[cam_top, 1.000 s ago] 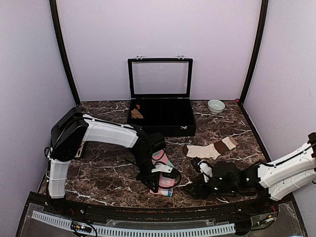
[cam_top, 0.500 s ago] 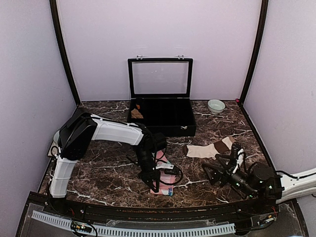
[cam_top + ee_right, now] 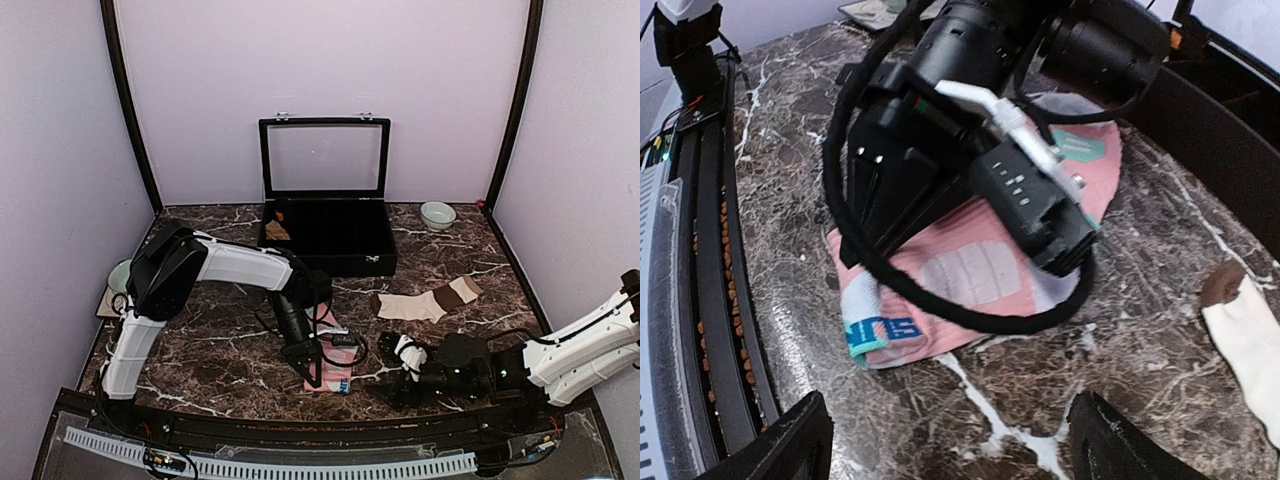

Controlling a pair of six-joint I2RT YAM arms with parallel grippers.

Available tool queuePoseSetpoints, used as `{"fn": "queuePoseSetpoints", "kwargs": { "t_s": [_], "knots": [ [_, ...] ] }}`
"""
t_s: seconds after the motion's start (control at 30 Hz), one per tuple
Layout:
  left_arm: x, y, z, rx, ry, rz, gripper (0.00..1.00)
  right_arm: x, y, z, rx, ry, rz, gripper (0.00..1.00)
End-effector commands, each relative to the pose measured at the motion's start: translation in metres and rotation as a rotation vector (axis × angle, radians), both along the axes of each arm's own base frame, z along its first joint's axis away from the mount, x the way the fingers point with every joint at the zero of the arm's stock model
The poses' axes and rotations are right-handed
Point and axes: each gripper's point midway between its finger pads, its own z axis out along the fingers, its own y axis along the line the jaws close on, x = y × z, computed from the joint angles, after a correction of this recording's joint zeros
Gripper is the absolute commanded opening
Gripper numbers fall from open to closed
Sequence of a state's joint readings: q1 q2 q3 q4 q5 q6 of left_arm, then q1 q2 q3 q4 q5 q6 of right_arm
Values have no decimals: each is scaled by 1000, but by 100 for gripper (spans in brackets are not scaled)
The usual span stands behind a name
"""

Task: Roll the socks
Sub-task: Roll the sock at the center of the board.

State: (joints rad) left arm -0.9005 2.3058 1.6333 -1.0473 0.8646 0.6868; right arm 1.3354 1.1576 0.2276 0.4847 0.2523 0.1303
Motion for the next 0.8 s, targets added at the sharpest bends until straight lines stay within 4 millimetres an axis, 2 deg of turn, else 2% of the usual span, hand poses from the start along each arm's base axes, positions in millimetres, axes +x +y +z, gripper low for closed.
{"fn": "queuePoseSetpoints", "kwargs": {
  "t_s": [0.0,0.2,0.53,0.6,0.63,0.77],
  "knots": [
    [11,30,-45,161,-39,15,0,-14,26,5,-16,-61,152,78],
    [9,25,-44,145,15,39,0,-18,50,5,-33,-141,257,72],
    [16,25,-59,205,2,61,0,-31,84,-16,-78,-135,394,58],
    [20,29,-65,234,-34,56,0,-29,89,-15,-76,-149,394,55],
    [21,29,-65,239,-40,56,0,-27,89,-24,-99,-151,390,52],
    [23,29,-66,245,-53,56,0,-16,93,-28,-113,-200,352,47]
  ]
}}
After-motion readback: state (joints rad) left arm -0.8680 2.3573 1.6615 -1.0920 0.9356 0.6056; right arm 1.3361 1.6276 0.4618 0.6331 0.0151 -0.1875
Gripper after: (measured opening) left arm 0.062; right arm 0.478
